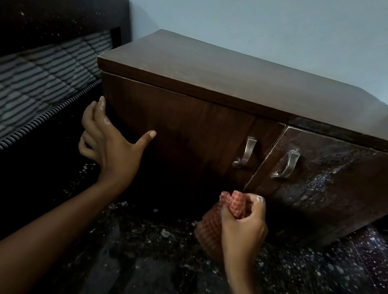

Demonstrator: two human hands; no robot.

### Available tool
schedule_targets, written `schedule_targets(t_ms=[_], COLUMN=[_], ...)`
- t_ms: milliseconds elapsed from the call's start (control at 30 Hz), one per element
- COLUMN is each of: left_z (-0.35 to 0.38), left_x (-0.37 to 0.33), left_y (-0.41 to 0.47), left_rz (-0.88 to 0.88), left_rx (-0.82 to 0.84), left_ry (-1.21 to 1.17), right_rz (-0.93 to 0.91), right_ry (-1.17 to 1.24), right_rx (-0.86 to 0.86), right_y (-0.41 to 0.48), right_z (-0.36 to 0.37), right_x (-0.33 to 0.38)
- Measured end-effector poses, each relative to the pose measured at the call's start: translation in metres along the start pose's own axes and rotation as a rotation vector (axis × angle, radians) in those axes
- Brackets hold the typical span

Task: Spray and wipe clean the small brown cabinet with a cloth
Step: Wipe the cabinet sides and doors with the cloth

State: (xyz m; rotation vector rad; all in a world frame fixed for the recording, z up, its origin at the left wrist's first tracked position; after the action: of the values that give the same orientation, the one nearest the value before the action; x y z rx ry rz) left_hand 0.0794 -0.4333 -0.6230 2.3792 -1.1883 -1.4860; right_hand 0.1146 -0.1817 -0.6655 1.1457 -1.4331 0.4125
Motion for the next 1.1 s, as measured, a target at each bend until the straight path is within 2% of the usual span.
schedule_targets(t_ms=[67, 100, 133, 167, 200, 233, 300, 333, 367, 433, 500, 567, 600, 667, 767, 867, 967, 1100], left_z=[-0.011, -0.016, -0.018, -0.015, -0.008, 0.001, 0.015, 0.02, 0.026, 0.033, 0.036, 0.032, 0.027, 0.018, 0.015, 0.022, 0.028, 0.031], left_x=[-0.009, -0.015, -0.023, -0.032, -0.041, -0.048, -0.054, -0.05, -0.046, -0.042, -0.044, -0.048, -0.051, -0.063, -0.077, -0.092, -0.104, -0.119], left_y=[-0.01, -0.019, -0.029, -0.039, -0.049, -0.061, -0.083, -0.09, -0.093, -0.09, -0.083, -0.068, -0.059, -0.049, -0.053, -0.067, -0.071, -0.071], left_rz=[-0.063, -0.028, 0.064, 0.187, 0.293, 0.332, 0.208, 0.113, 0.059, 0.042, 0.052, 0.055, 0.096, 0.247, 0.502, 0.602, 0.566, 0.509], left_rx=[-0.065, -0.103, -0.091, 0.013, 0.224, 0.519, 1.116, 1.283, 1.337, 1.251, 1.095, 0.86, 0.748, 0.651, 0.519, 0.463, 0.456, 0.431], left_ry=[-0.007, -0.043, -0.09, -0.166, -0.272, -0.378, -0.489, -0.508, -0.526, -0.574, -0.674, -0.652, -0.582, -0.385, -0.123, -0.016, 0.01, -0.084], right_rz=[0.137, 0.226, 0.316, 0.378, 0.403, 0.413, 0.434, 0.447, 0.445, 0.38, 0.25, 0.192, 0.191, 0.22, 0.242, 0.234, 0.19, 0.123], right_ry=[0.226, 0.376, 0.518, 0.634, 0.725, 0.8, 0.906, 0.921, 0.913, 0.844, 0.702, 0.59, 0.556, 0.508, 0.503, 0.516, 0.532, 0.544], right_rx=[0.035, 0.075, 0.124, 0.173, 0.227, 0.279, 0.356, 0.383, 0.41, 0.448, 0.445, 0.321, 0.237, 0.104, 0.031, 0.038, 0.121, 0.152], right_y=[-0.004, -0.004, -0.003, -0.002, -0.001, 0.001, 0.004, 0.004, 0.005, 0.006, 0.008, 0.011, 0.012, 0.013, 0.015, 0.022, 0.031, 0.041], right_z=[0.005, 0.009, 0.012, 0.015, 0.017, 0.02, 0.023, 0.025, 0.028, 0.033, 0.035, 0.029, 0.024, 0.015, 0.004, -0.005, -0.006, -0.006], right_x=[-0.004, -0.003, -0.002, 0.002, 0.008, 0.014, 0.024, 0.028, 0.032, 0.035, 0.037, 0.033, 0.029, 0.019, 0.008, 0.005, 0.013, 0.02])
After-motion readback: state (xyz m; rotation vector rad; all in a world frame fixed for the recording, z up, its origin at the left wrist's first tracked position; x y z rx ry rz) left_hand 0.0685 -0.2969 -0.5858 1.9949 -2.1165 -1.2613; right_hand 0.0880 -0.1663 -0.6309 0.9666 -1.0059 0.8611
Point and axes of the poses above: each hand's wrist, its own y-axis towards the middle knuckle, its own z-axis out of the palm, x = y × z, the point moved 4 cm from there along y, towards the middle knuckle, and after that the axes turned 8 degrees about y, right-handed, at the moved point
